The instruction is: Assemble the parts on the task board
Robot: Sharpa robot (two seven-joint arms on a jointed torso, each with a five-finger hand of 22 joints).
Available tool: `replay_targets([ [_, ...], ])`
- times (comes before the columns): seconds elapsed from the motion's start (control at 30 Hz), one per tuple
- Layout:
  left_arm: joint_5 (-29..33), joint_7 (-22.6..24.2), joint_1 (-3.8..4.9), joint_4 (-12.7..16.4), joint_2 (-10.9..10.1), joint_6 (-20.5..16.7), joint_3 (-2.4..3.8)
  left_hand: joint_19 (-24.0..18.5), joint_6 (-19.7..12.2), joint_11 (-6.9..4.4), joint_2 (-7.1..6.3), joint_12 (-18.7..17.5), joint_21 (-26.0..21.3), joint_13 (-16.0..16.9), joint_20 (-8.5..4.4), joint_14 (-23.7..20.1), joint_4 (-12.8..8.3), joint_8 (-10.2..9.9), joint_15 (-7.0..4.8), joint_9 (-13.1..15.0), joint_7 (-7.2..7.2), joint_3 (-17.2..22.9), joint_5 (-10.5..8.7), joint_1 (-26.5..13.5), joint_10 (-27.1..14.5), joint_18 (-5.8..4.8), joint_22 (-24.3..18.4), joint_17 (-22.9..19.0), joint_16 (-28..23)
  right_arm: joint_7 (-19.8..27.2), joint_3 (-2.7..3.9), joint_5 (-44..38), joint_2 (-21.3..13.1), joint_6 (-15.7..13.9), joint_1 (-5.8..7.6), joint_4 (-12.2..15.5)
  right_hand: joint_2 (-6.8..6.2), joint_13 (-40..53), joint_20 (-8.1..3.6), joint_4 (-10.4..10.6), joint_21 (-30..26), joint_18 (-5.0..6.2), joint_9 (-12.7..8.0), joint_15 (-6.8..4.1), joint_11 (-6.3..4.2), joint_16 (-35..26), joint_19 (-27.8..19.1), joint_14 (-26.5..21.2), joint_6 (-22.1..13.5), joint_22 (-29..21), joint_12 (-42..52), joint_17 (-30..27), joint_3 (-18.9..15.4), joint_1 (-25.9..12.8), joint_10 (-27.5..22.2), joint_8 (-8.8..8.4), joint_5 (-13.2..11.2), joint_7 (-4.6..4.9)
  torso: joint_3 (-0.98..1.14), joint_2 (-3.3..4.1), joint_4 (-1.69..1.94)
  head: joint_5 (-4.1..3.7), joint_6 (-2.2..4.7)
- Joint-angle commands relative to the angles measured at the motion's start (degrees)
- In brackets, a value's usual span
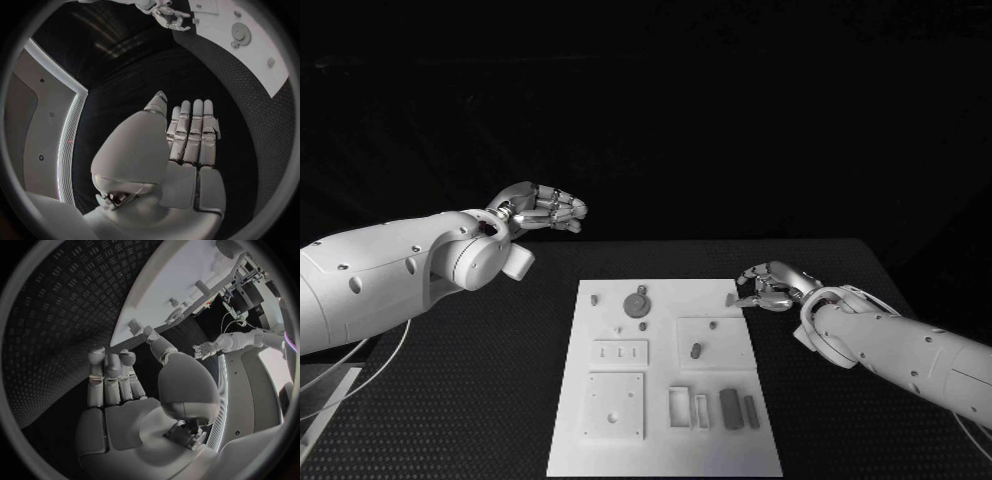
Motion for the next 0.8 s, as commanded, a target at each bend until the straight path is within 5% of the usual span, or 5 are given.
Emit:
replay_targets([
  [0.03,-0.4,0.6,0.01,0.2,0.0,0.5,0.03,0.5,0.3,0.08,-0.08,-0.4,-0.2,-0.1,-0.05,0.4,0.1,-0.3,-0.12,0.1,0.27,-0.3,-0.24,0.2,0.4,1.0,0.1,0.1,-0.2,0.2,0.04,0.1,0.6,-0.3,-0.07,-0.5,0.31,0.0,-0.07,-0.1,0.4,5.67,0.1,0.26,0.27,0.3,0.5,0.1,0.6,0.2,0.3,0.1,-0.3,-0.5,0.0,0.1,0.1,0.24,0.03,0.0,0.01,-0.02,-0.09],
  [0.8,-0.4,0.6,0.01,0.6,-0.2,0.5,0.03,0.5,0.3,0.09,-0.04,-0.5,-0.3,-0.1,-0.05,0.4,0.1,-0.3,-0.12,0.1,0.34,-0.4,-0.27,0.2,0.4,0.99,0.1,0.1,-0.3,0.5,0.04,0.5,3.4,-1.3,-2.17,-3.4,2.13,-0.3,-0.61,-0.1,1.2,5.67,0.9,-0.53,-0.57,1.1,1.3,1.0,3.2,0.6,1.4,0.1,0.1,0.5,0.9,1.49,0.1,-0.63,0.12,0.03,-0.01,0.5,-0.47],
])
